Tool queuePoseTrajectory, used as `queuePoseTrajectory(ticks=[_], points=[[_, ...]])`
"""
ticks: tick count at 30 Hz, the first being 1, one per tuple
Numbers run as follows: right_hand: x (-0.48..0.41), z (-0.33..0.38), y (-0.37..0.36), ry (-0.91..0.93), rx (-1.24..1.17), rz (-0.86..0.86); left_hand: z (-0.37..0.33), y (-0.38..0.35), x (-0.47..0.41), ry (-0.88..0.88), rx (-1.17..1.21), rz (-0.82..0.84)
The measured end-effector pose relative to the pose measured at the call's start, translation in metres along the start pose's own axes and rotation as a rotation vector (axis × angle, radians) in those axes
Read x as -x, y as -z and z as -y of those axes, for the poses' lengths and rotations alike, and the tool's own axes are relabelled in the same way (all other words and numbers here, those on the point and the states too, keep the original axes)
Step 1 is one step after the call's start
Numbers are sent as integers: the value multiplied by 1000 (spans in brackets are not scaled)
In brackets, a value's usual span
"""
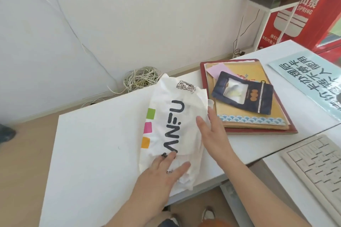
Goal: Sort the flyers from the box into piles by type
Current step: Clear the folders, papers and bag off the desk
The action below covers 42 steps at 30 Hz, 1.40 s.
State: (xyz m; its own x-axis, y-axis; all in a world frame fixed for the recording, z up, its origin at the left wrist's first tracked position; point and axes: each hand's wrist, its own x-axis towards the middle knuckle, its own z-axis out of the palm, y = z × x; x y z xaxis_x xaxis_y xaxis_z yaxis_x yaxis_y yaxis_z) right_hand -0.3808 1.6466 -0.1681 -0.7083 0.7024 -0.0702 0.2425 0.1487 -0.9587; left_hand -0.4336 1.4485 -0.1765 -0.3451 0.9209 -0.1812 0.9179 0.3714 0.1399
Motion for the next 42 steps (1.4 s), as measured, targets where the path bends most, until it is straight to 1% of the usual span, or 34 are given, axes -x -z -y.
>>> queuePoseTrajectory(ticks=[1, 2, 3, 4, 5, 6, 7, 8, 9, 10, 12, 13, 14, 16, 17, 18, 19, 20, 21, 22, 24, 25, 26, 27, 29, 32, 34, 36, 38, 40, 42], points=[[-1, 2, -5, 25, 47, 6, -2, 2, 1, -5, -56, 79], [-1, 3, -11, 60, 109, 20, 0, 1, 1, 21, -31, 174], [-1, 3, -16, 96, 189, 37, 1, 9, -2, 47, 55, 224], [0, 3, -21, 114, 284, 47, 4, 13, -5, 50, 129, 234], [2, 2, -26, 120, 378, 44, 9, 18, -8, 44, 224, 179], [2, -1, -32, 123, 456, 27, 17, 22, -9, 78, 350, 80], [3, -2, -38, 137, 509, 1, 25, 27, -11, 158, 469, -39], [4, -5, -43, 161, 545, -25, 34, 25, -10, 246, 514, -173], [4, -6, -47, 185, 573, -38, 42, 20, -8, 290, 450, -255], [4, -7, -51, 193, 601, -31, 47, 13, -5, 296, 349, -239], [6, -8, -59, 190, 670, 13, 48, -2, 3, 307, 244, -26], [7, -7, -63, 187, 723, 36, 46, -7, 5, 318, 226, 48], [7, -7, -64, 185, 800, 37, 44, -9, 5, 329, 223, 70], [7, -5, -63, 179, 1011, -38, 44, -7, 6, 368, 240, 62], [9, -3, -61, 177, 1086, -93, 47, -4, 6, 399, 256, 27], [13, 1, -59, 181, 1110, -141, 53, -4, 7, 436, 269, -40], [16, 4, -56, 176, 1102, -167, 59, -3, 5, 472, 291, -140], [20, 5, -54, 156, 1040, -166, 64, -3, 3, 512, 338, -236], [23, 4, -53, 120, 927, -147, 69, -1, -1, 541, 434, -300], [25, 3, -54, 72, 805, -115, 71, 2, -6, 568, 581, -313], [29, -4, -54, 10, 650, -59, 69, 11, -17, 641, 892, -271], [29, -6, -53, -8, 597, -49, 67, 15, -20, 668, 997, -260], [28, -6, -50, -23, 536, -43, 66, 19, -21, 668, 1030, -260], [27, -2, -47, -28, 482, -37, 62, 24, -22, 634, 1007, -285], [25, 12, -34, 50, 416, -48, 54, 44, -23, 543, 959, -379], [17, 44, 9, 225, 401, -196, 30, 89, -41, 349, 963, -545], [9, 67, 44, 270, 402, -303, 13, 116, -62, 248, 956, -594], [-8, 85, 105, 284, 398, -408, -20, 139, -113, 173, 1066, -585], [-22, 95, 129, 255, 479, -433, -26, 143, -146, 164, 1136, -539], [-42, 88, 159, 213, 554, -458, -41, 139, -192, 185, 1097, -454], [-67, 69, 183, 111, 648, -433, -58, 127, -233, 207, 972, -355]])
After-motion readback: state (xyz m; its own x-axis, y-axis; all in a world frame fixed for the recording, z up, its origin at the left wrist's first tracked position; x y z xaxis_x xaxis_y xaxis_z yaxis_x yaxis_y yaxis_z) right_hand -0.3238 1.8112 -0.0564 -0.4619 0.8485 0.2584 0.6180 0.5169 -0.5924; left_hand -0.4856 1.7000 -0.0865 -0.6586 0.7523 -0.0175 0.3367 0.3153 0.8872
